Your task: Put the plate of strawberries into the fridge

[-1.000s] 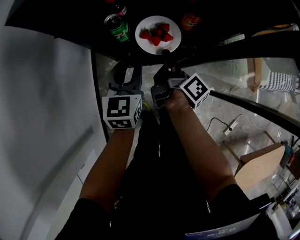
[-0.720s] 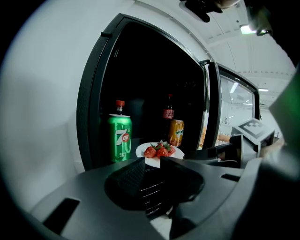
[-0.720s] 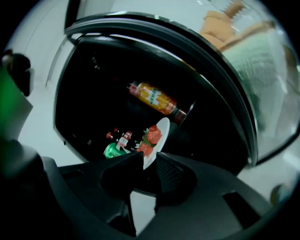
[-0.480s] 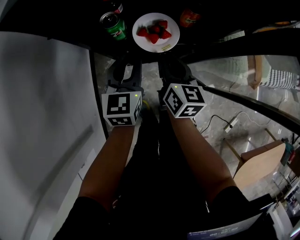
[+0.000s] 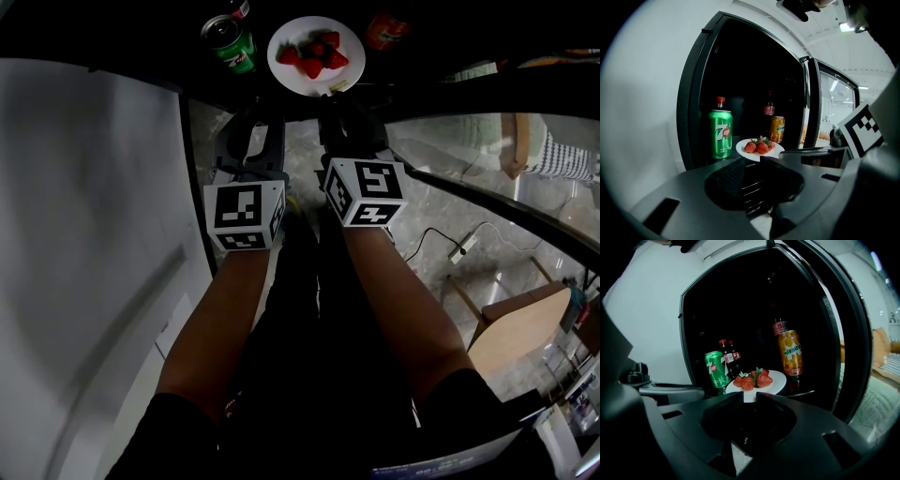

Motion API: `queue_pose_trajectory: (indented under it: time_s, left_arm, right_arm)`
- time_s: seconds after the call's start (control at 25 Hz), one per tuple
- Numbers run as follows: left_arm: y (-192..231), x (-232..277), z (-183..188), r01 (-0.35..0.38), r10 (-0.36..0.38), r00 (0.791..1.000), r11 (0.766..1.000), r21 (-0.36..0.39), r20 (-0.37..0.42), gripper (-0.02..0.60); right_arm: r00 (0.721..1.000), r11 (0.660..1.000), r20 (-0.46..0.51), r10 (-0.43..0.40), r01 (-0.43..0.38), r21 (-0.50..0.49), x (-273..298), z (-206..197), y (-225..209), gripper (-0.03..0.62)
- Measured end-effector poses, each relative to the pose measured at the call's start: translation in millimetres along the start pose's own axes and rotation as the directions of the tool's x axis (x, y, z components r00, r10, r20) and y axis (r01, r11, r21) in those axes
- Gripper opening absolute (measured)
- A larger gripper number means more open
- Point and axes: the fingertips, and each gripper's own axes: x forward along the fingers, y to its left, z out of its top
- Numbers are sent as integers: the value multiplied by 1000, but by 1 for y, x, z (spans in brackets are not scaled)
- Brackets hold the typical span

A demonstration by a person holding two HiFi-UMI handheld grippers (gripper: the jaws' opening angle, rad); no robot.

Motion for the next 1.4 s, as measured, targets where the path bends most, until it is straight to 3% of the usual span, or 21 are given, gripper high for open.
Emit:
queue_pose_trajectory:
  time_s: [1.4]
  left_arm:
    - [12,19,9,-14,14,1000,1000,-25,-2,101]
  right_arm:
    - [1000,1000,14,2,-2,-30,31,16,-11,84]
